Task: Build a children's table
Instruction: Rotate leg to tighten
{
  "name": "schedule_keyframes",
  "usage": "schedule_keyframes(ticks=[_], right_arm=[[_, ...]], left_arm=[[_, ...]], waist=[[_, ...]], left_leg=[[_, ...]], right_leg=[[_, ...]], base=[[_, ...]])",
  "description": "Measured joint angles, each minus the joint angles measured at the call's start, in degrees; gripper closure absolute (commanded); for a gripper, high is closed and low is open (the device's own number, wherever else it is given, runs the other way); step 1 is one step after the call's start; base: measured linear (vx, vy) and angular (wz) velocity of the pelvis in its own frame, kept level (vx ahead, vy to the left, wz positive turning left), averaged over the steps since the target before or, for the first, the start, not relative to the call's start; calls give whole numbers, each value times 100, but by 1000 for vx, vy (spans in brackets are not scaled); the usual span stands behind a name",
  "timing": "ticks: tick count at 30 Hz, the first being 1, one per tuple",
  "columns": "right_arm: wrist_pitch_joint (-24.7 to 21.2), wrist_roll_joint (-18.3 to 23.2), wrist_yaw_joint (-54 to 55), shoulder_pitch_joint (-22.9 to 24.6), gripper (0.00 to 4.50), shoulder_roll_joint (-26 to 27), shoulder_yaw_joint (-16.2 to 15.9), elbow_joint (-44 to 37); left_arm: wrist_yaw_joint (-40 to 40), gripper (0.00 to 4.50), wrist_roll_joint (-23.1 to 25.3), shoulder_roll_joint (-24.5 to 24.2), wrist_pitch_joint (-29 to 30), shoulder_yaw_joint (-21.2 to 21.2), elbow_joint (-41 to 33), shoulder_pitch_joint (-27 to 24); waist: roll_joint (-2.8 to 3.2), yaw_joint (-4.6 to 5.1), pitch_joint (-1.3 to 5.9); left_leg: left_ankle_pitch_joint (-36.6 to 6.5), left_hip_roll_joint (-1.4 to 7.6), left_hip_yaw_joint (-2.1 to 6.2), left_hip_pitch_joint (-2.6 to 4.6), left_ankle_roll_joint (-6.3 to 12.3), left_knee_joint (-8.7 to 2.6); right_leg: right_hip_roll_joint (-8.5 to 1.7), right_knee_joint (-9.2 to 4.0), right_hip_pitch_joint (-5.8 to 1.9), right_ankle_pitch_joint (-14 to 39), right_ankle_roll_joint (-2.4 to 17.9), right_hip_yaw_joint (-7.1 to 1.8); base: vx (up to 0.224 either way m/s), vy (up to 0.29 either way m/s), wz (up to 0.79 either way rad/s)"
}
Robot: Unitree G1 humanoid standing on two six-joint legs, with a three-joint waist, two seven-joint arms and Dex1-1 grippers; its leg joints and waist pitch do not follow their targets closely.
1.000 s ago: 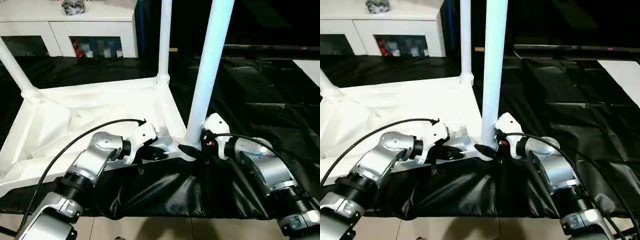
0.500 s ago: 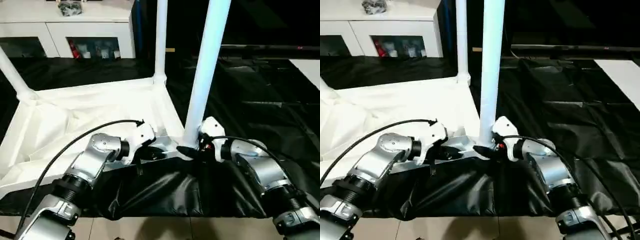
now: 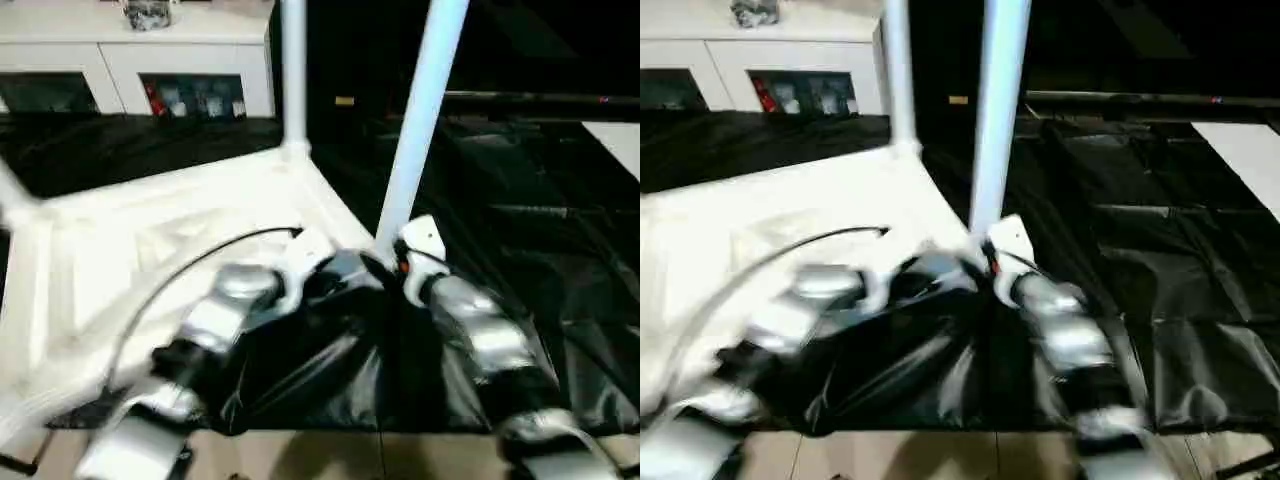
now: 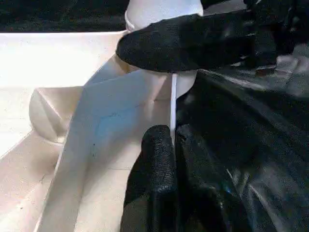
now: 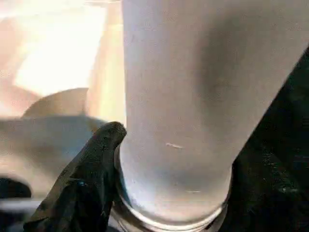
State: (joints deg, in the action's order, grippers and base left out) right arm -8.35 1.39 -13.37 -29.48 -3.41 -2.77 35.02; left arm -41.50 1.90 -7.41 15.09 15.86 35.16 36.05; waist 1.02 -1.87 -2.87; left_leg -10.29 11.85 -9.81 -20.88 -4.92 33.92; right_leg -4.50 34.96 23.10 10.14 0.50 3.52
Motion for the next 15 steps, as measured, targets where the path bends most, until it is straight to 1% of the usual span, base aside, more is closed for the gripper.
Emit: schedule_keyframes(ticks=[3, 4, 5, 6, 7, 9, 10, 11, 12, 14, 15], right_arm=[[23, -52, -4, -2, 176, 10, -1, 13], [31, -54, -13, -2, 142, 10, -1, 14], [33, -47, -99, 4, 121, -9, 0, -1], [33, -28, -238, 19, 107, -45, 0, -27], [32, 43, -432, 49, 105, -99, -1, -84], [-8, 123, -907, 132, 84, -270, -54, -246], [-11, 135, -1119, 194, 71, -372, -124, -336], [-14, 130, -1428, 271, 71, -586, -294, -514], [-13, 131, -1710, 319, 58, -750, -425, -643], [-1, 131, -2224, 382, 58, -1036, -614, -881], [9, 133, -2399, 424, 58, -1120, -651, -964]], left_arm=[[-29, 450, 1, 0, -46, -7, 60, 14], [-52, 450, 3, -1, -59, -8, 73, 17], [-122, 450, 3, -40, -107, -11, 76, 17], [-203, 450, 0, -82, -143, -12, 77, 15], [-269, 450, -1, -112, -177, -12, 77, 12], [-472, 450, -23, -234, -293, -9, 66, -8], [-586, 450, -58, -303, -321, -11, 56, -22], [-789, 450, -105, -438, -411, -9, -5, -75], [-962, 450, -162, -555, -439, -13, -85, -143], [-1319, 450, -226, -730, -516, -7, -219, -242], [-1453, 450, -231, -774, -557, 5, -265, -282]], waist=[[14, -3, 9], [15, -3, 9], [20, -7, 11], [20, -4, 11], [20, -5, 11], [21, -9, 10], [22, -15, 10], [20, -18, 8], [19, -16, 8], [19, -29, 8], [19, -37, 8]], left_leg=[[0, 0, 2, -6, 0, -2], [0, 0, 3, -8, 0, -2], [0, 0, 5, -8, 0, -3], [0, 1, 5, -8, 0, -4], [0, 1, 6, -10, 0, -5], [0, 3, 10, -15, 0, -9], [0, 4, 10, -15, 0, -13], [0, 5, 10, -18, 0, -16], [0, 6, 10, -19, 0, -18], [0, 7, 9, -19, 0, -17], [0, 7, 9, -20, 0, -17]], right_leg=[[0, 0, -1, 6, -12, 2], [0, 0, 0, 6, -12, 2], [0, 0, 1, 6, -12, 5], [0, 0, 2, 6, -11, 6], [0, 0, 3, 5, -10, 8], [1, 1, 6, -2, 1, 14], [2, 1, 7, -2, 1, 17], [3, 1, 10, -1, 0, 18], [5, 1, 11, -1, -1, 18], [5, 0, 12, 2, -4, 18], [5, -2, 13, 2, -4, 18]], base=[[0, 0, 0], [0, 0, 0], [0, 0, 0], [0, 0, 0], [0, 0, 0], [0, 0, 0], [0, 0, 0], [0, 0, 0], [0, 0, 0], [0, 0, 0], [0, 0, 0]])
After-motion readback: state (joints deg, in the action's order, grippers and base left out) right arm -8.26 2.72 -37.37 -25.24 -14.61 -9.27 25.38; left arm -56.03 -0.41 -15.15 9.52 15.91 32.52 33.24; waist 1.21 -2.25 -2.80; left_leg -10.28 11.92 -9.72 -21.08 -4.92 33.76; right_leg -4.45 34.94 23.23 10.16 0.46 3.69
